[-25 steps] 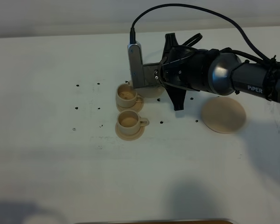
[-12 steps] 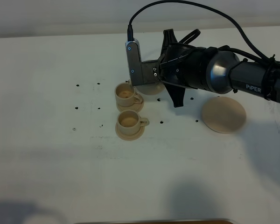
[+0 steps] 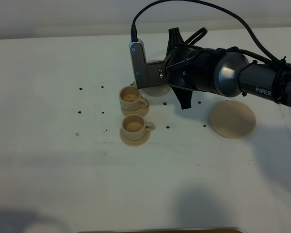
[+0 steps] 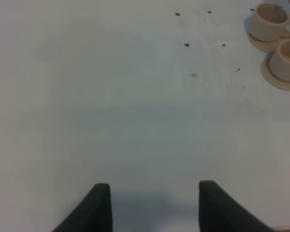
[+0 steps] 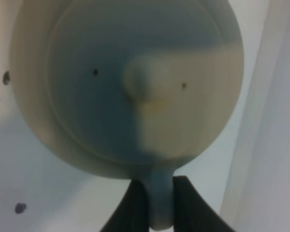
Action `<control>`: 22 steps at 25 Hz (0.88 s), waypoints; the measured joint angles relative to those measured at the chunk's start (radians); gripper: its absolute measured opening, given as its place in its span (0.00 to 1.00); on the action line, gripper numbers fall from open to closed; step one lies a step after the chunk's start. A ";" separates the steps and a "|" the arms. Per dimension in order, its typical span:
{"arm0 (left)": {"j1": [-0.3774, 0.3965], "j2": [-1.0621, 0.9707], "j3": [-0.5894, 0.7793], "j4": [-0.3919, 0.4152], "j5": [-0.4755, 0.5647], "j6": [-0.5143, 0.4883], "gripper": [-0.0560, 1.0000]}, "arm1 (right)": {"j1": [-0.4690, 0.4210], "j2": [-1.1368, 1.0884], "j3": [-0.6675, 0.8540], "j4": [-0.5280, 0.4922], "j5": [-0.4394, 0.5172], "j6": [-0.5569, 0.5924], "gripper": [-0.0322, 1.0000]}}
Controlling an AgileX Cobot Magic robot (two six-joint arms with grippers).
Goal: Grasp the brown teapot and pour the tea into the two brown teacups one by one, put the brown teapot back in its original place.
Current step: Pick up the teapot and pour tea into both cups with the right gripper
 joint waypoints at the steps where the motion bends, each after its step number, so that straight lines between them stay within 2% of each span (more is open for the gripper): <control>1: 0.000 0.000 0.000 0.000 0.000 0.000 0.50 | 0.000 0.000 0.000 -0.009 0.000 0.000 0.12; 22: 0.000 0.000 0.000 0.000 0.000 0.000 0.50 | 0.013 0.000 -0.001 -0.148 -0.031 0.000 0.12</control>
